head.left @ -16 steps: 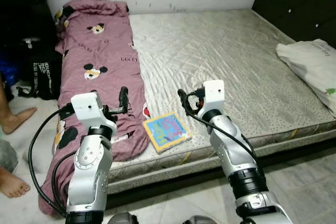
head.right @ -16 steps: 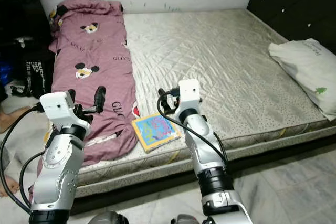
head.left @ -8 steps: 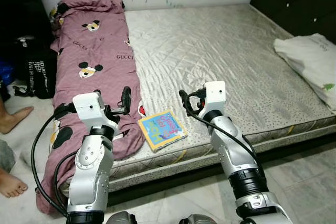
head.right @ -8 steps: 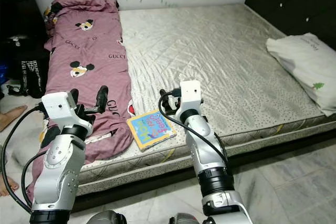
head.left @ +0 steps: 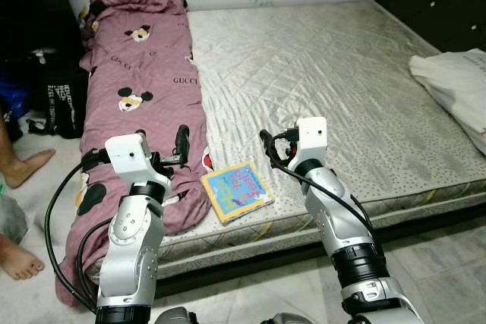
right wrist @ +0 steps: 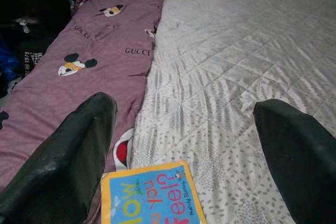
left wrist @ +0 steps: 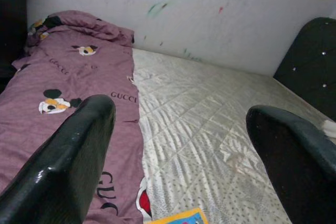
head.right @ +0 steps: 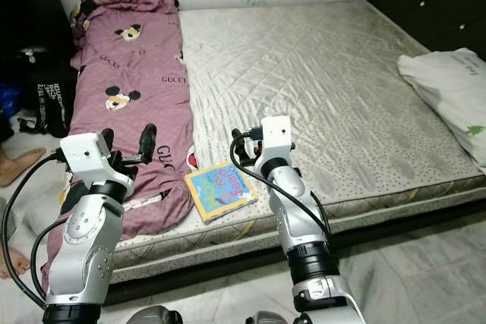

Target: Clean up the room

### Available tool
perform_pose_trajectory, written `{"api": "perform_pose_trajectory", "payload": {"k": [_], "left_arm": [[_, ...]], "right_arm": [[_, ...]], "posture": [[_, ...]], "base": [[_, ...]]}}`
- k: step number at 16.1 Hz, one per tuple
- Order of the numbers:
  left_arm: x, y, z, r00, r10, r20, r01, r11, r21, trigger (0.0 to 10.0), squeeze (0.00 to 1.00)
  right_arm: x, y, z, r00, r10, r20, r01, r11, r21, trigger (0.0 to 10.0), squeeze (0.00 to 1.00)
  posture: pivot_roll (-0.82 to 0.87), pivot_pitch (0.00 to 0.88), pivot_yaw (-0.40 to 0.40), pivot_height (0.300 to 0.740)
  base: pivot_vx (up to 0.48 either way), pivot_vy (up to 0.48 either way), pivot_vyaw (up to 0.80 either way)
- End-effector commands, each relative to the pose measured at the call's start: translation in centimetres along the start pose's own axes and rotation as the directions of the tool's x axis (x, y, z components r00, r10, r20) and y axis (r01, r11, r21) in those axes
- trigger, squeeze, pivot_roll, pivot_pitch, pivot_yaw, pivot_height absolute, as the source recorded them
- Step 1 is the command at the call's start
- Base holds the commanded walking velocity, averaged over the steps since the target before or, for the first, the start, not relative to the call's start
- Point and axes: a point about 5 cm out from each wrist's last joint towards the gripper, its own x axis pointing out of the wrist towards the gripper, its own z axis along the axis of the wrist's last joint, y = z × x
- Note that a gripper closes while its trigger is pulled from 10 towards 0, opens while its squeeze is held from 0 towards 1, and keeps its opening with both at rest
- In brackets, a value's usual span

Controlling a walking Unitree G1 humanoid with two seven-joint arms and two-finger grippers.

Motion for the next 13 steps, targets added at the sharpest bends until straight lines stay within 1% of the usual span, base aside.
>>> {"api": "perform_pose_trajectory", "payload": {"k": [1,13], "left_arm": [[0.02,-0.29,0.57,0.999,-0.019,0.025,0.019,1.0,0.0,10.0,0.0],[0.11,-0.25,0.38,1.0,-0.021,0.009,0.021,1.0,0.007,10.0,0.0]], "right_arm": [[0.04,-0.22,-0.06,1.0,-0.001,-0.01,0.001,1.0,-0.008,10.0,0.0],[0.09,-0.44,-0.12,1.0,-0.015,-0.013,0.015,1.0,-0.023,10.0,0.0]], "posture": [[-0.05,0.0,-0.038,0.74],[-0.05,0.0,-0.034,0.74]], "base": [[0.274,0.0,0.0],[0.284,0.0,0.0]]}}
